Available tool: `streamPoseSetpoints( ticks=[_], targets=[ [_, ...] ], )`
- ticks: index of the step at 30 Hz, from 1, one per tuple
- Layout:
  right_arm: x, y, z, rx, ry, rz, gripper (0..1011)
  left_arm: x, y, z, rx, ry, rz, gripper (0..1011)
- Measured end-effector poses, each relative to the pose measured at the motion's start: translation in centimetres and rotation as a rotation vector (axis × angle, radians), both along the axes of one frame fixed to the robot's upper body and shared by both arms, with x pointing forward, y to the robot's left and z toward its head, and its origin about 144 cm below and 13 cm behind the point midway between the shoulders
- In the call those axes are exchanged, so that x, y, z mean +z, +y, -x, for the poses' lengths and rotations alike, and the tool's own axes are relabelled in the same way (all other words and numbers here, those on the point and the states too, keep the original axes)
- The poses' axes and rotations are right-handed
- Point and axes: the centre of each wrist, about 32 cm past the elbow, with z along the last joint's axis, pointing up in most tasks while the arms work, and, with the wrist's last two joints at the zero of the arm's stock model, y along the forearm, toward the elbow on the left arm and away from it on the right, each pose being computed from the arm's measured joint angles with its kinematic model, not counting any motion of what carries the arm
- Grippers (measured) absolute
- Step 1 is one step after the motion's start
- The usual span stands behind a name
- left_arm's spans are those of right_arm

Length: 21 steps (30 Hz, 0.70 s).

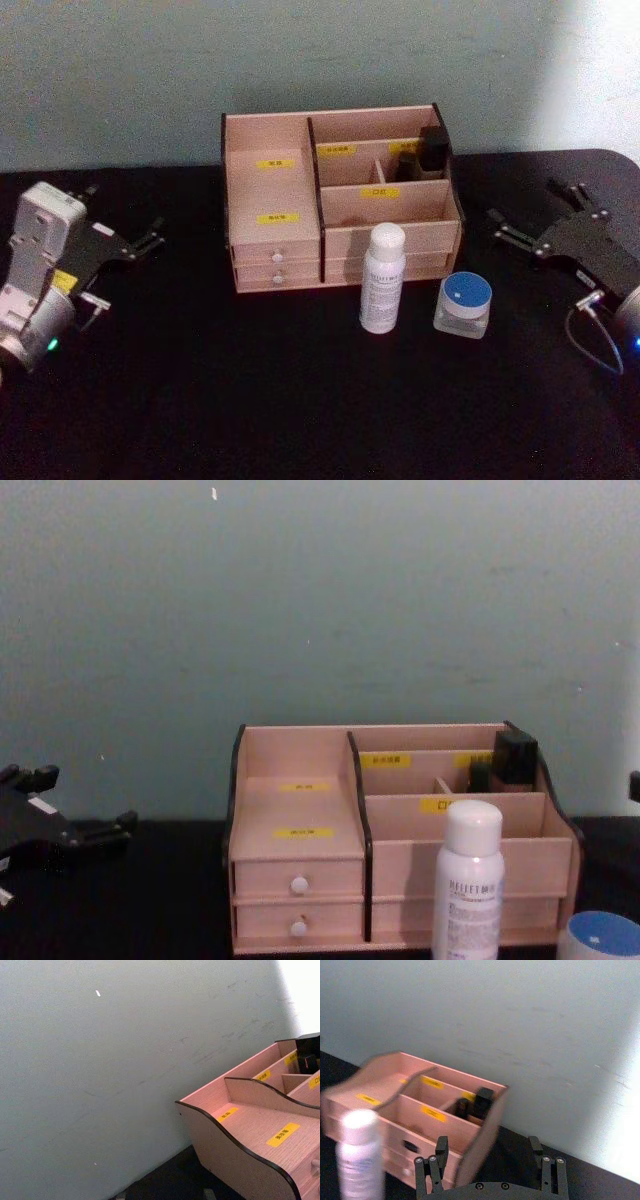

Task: Pick up the facial cleanser and watermelon frost from the table and place them into the tiered storage box.

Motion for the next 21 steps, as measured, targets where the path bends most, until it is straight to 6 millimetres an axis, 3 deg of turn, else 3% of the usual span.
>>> streamPoseSetpoints(
  ticks=[10,21],
  targets=[
    [0.3,1.4,1.0,0.153,0.007,-0.030,1002,0.0,0.0,0.0,0.000,0.000,0.000,1001],
    [-0.8,2.6,1.6,0.296,0.085,-0.045,1003,0.0,0.0,0.0,0.000,0.000,0.000,1001]
  ],
)
